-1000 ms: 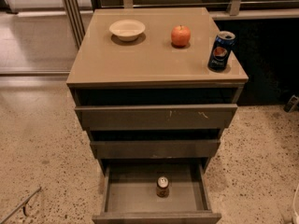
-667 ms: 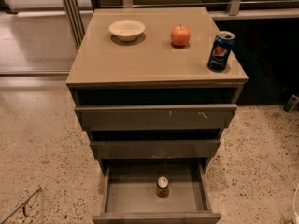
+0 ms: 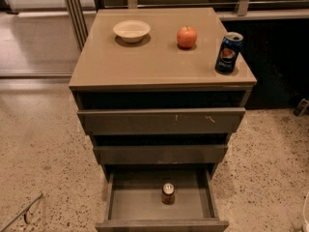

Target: Pick orange can from bottom drawer and place on counter

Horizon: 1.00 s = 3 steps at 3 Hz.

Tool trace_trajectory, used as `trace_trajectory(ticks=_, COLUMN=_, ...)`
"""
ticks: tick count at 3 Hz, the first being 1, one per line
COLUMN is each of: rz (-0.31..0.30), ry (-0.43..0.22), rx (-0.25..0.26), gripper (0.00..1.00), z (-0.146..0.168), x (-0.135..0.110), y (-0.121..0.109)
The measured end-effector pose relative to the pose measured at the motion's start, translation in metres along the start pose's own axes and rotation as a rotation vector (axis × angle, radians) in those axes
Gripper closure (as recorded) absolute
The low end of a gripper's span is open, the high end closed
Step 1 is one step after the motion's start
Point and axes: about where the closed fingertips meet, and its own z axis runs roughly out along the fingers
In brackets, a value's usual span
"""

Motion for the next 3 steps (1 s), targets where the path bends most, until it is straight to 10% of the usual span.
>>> trace_trajectory(ticks=3, rz=-0.137, ry=0.232, rx=-0.122, gripper=0.0, z=0.046, x=0.045, y=0.001)
